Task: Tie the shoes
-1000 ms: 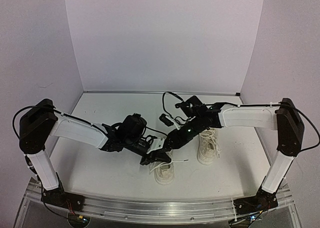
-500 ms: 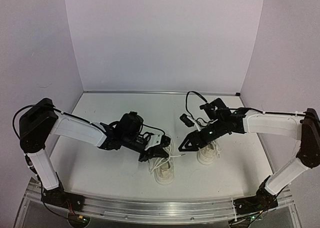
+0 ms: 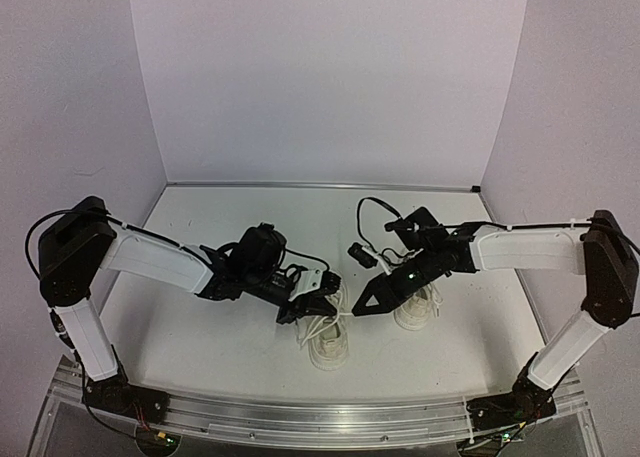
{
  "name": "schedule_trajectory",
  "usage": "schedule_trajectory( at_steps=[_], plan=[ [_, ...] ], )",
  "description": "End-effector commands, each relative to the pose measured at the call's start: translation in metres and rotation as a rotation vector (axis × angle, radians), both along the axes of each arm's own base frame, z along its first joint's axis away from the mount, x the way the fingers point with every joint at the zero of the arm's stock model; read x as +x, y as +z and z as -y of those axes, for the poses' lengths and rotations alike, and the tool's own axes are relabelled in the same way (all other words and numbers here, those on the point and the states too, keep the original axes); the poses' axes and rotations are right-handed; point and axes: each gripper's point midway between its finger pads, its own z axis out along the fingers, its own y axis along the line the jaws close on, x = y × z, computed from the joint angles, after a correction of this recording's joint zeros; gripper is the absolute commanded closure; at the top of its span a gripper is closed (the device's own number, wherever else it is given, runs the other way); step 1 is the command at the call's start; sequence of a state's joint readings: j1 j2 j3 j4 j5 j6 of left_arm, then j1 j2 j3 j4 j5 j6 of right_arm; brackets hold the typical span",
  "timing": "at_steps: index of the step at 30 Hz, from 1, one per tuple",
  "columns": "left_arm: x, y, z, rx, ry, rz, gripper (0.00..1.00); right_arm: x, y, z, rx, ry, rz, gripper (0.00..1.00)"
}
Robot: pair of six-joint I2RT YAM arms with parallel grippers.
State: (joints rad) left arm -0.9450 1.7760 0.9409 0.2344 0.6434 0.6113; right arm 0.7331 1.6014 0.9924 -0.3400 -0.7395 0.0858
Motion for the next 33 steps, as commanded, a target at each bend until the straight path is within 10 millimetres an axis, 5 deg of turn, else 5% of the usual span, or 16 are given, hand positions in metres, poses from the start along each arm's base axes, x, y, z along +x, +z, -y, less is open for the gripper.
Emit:
schedule_trajectory(
  at_steps=[1,12,15,25,27,33],
  plan=[
    [0.006,0.023,0.002,-0.049,-0.003,0.040,1.00,-0.007,0.001,-0.010,0.026,0.046,0.002,0.76],
    [0.012,0.026,0.001,-0.051,0.023,0.036,1.00,-0.016,0.005,-0.015,0.026,0.067,0.011,0.99],
    [0.022,0.027,-0.004,-0.015,0.101,0.018,0.88,-0.011,0.004,-0.011,0.001,0.032,0.026,1.00],
    [0.063,0.018,-0.074,0.076,0.650,-0.180,0.61,-0.009,0.011,0.003,-0.025,-0.054,0.048,1.00],
    [0.069,0.010,-0.086,0.084,0.777,-0.265,0.49,-0.009,0.011,0.005,-0.027,-0.062,0.053,1.00],
    [0.072,-0.017,-0.116,0.174,1.166,-0.432,0.49,-0.007,0.013,0.006,-0.031,-0.077,0.063,1.00]
  ],
)
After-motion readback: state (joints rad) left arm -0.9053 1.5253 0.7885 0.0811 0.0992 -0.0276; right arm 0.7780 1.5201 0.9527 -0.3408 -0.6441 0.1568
